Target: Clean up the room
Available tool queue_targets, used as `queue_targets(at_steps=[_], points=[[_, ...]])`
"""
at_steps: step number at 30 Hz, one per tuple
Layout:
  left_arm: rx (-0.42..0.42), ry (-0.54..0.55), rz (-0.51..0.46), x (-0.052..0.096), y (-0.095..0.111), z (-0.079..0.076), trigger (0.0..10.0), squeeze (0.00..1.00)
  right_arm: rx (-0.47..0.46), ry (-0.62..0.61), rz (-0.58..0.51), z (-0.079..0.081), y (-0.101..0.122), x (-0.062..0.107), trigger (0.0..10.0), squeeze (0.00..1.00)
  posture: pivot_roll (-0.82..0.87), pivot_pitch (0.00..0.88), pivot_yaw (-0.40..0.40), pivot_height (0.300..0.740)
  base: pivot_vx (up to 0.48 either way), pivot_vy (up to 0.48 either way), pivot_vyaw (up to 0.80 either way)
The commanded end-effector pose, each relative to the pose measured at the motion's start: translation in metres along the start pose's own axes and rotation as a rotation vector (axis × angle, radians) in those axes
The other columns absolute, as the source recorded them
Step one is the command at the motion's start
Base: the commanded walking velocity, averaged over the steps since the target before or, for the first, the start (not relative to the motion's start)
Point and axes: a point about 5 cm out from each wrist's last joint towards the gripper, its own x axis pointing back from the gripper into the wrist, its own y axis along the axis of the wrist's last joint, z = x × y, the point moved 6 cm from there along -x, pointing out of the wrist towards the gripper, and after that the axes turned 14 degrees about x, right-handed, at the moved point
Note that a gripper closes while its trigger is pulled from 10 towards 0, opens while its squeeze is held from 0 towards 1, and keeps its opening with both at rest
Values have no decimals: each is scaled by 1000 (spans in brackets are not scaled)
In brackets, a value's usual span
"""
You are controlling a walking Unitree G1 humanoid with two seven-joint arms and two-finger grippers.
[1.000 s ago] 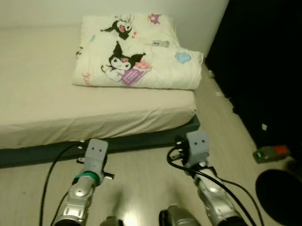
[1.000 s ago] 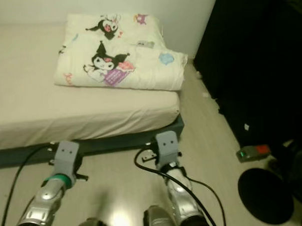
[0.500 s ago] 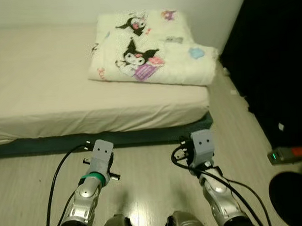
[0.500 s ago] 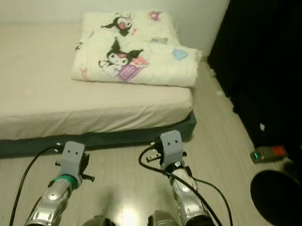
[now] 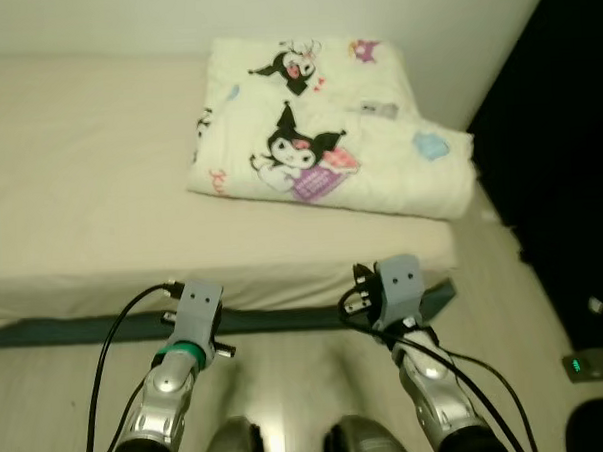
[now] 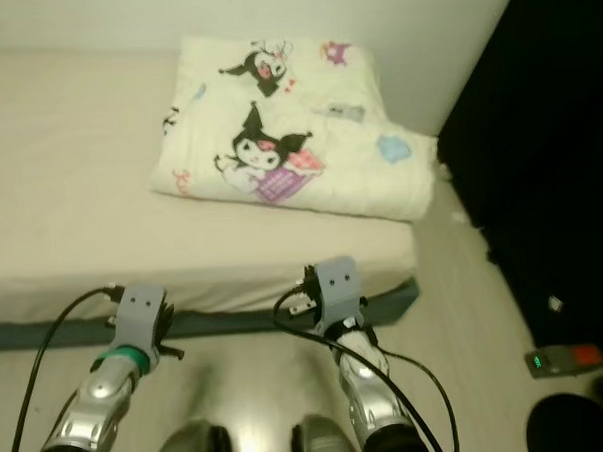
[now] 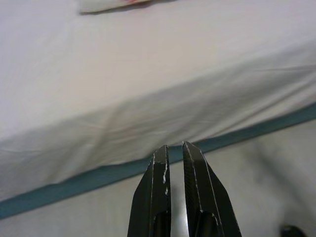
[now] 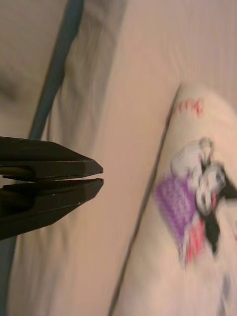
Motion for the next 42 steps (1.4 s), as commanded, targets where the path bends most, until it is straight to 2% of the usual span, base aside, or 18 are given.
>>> queue_targets(at_steps=[1, 18, 29, 42], points=[[6, -12, 19, 1, -6, -6, 10000, 0, 1, -16, 34, -6, -11, 6, 10000, 0, -85, 84, 21, 705, 371, 0, 0], [9, -7, 25, 1, -7, -6, 10000, 0, 2, -16, 41, -6, -13, 7, 10000, 0, -85, 85, 21, 705, 327, 0, 0], [16, 12, 36, 1, -9, -3, 10000, 0, 4, -14, 52, -6, -16, 8, 10000, 0, -84, 87, 22, 705, 0, 0, 0], [16, 11, 37, 0, -9, -3, 10000, 0, 3, -18, 56, -6, -17, 9, 10000, 0, -85, 87, 23, 645, 0, 0, 0]])
